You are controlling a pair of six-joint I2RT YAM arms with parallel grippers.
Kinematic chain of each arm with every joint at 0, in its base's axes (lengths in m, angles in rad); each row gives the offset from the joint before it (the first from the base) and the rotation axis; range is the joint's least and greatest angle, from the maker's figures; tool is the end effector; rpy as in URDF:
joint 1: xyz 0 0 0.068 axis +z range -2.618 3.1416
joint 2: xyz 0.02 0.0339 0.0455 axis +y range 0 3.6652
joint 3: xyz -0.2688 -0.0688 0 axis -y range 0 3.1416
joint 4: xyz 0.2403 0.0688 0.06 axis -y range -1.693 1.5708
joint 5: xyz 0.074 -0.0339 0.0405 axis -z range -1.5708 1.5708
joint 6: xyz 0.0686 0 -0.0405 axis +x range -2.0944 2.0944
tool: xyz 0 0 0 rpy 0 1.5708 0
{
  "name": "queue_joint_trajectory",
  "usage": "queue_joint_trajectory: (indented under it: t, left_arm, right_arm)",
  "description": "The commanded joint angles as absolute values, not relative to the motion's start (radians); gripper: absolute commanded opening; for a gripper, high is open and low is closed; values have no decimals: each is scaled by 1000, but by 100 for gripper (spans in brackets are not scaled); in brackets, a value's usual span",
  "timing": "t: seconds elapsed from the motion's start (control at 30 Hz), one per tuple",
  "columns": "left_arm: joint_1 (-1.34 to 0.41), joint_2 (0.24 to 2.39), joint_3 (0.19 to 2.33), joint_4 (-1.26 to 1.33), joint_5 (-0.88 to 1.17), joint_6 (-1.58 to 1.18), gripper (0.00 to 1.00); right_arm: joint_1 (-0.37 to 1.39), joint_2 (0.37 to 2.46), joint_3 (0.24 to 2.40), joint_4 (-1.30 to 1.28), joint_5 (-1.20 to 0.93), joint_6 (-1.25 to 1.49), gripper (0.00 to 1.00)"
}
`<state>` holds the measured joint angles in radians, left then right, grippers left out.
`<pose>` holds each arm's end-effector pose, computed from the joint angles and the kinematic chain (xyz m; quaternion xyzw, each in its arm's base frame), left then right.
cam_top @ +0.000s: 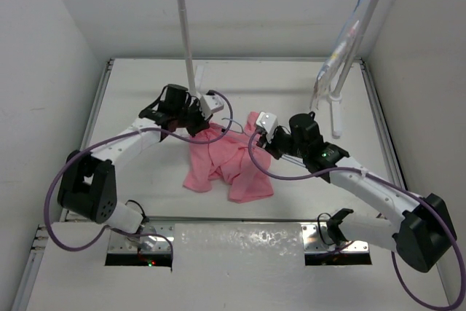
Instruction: Place the t-shirt on the hanger
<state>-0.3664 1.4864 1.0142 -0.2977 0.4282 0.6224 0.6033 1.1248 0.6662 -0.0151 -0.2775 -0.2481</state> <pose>0.3040 -0.1472 0.2305 0.4999 0.7528 -0.1454 0.4028 0.2122 0.1690 0.2396 -0.4147 0.7399 0.2074 0.4875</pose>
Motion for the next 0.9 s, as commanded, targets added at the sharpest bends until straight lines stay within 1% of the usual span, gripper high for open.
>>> queue_joint_trajectory:
  t: [0.0, 0.1, 0.3, 0.37, 0.43, 0.47, 0.5, 0.63, 0.77, 0.87]
  left_arm:
    - [-357, 1384, 1015, -314, 693, 741, 0]
    - [-359, 1332, 1025, -373, 788, 799, 0]
    - [-362, 1285, 1048, -380, 828, 813, 0]
    - [-376, 1295, 1063, -387, 804, 815, 0]
    - [-448, 1321, 1066, -368, 640, 802, 0]
    - [-500, 1336, 1065, -364, 520, 799, 0]
    - [-508, 1368, 1065, -356, 497, 796, 0]
    - [-482, 1449, 1094, -325, 494, 733, 0]
    - [-422, 1517, 1137, -308, 563, 678, 0]
    - [-410, 1548, 1141, -298, 542, 675, 0]
  right_arm:
    - [597, 1069, 644, 51, -333, -206, 0]
    - [597, 1017, 621, 63, -344, -192, 0]
    - [597, 974, 606, 55, -394, -179, 0]
    - [597, 976, 609, 54, -394, -172, 0]
    - [597, 985, 623, 54, -394, -157, 0]
    - [597, 986, 632, 61, -397, -150, 0]
    - [597, 982, 634, 67, -405, -143, 0]
    - [595, 953, 604, 132, -468, -101, 0]
    - [597, 925, 546, 175, -471, -83, 0]
    - [594, 916, 529, 167, -460, -80, 0]
